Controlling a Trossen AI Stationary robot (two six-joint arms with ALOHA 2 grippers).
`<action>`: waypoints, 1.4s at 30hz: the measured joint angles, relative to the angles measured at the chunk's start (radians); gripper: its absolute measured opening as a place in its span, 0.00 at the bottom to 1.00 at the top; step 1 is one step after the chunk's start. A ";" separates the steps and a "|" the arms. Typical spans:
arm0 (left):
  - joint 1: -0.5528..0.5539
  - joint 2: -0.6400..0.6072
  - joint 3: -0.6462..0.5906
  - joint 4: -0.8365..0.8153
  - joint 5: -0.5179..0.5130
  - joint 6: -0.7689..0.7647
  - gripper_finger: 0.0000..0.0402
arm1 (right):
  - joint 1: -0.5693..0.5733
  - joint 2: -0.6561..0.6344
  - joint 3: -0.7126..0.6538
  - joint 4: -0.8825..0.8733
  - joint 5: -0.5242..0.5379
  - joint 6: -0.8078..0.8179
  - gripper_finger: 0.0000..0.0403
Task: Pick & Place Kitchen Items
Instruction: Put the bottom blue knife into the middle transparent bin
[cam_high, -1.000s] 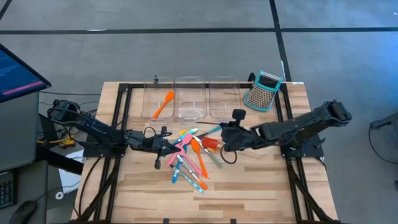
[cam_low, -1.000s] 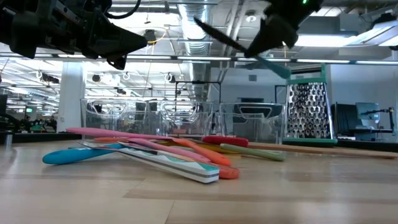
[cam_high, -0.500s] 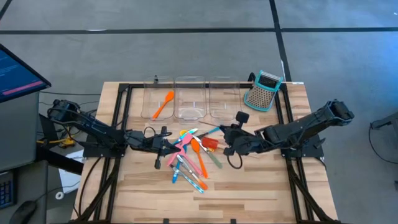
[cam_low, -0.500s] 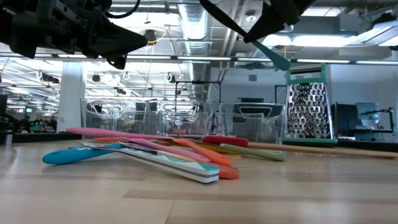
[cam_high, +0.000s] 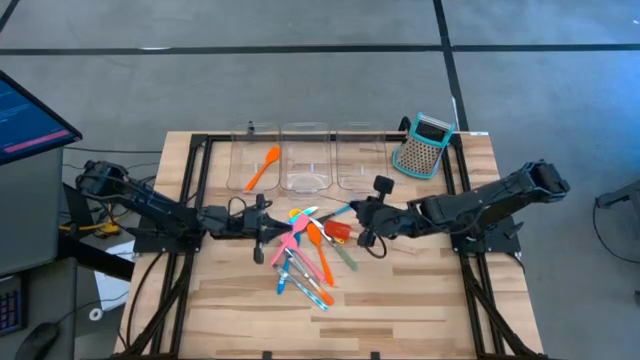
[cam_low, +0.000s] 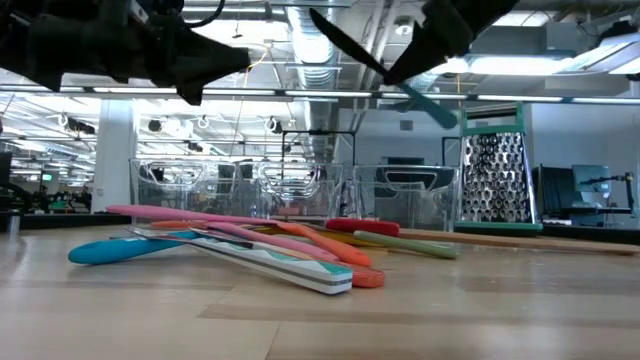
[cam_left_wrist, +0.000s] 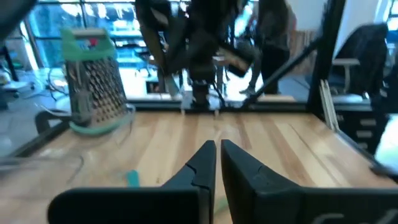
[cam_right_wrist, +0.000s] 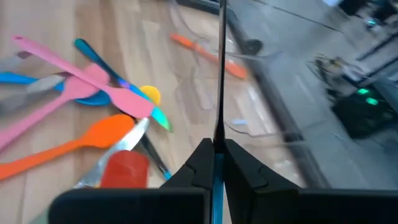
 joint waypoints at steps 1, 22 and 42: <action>0.009 0.000 0.000 0.016 0.015 0.000 0.05 | -0.013 0.000 -0.021 0.052 -0.030 -0.017 0.02; 0.195 0.000 0.000 0.114 0.087 -0.152 0.14 | -0.160 0.000 -0.458 1.179 -0.346 -0.018 0.02; 0.205 0.000 0.074 0.085 0.091 -0.134 0.14 | -0.139 0.000 -0.468 1.153 -0.309 -0.018 0.02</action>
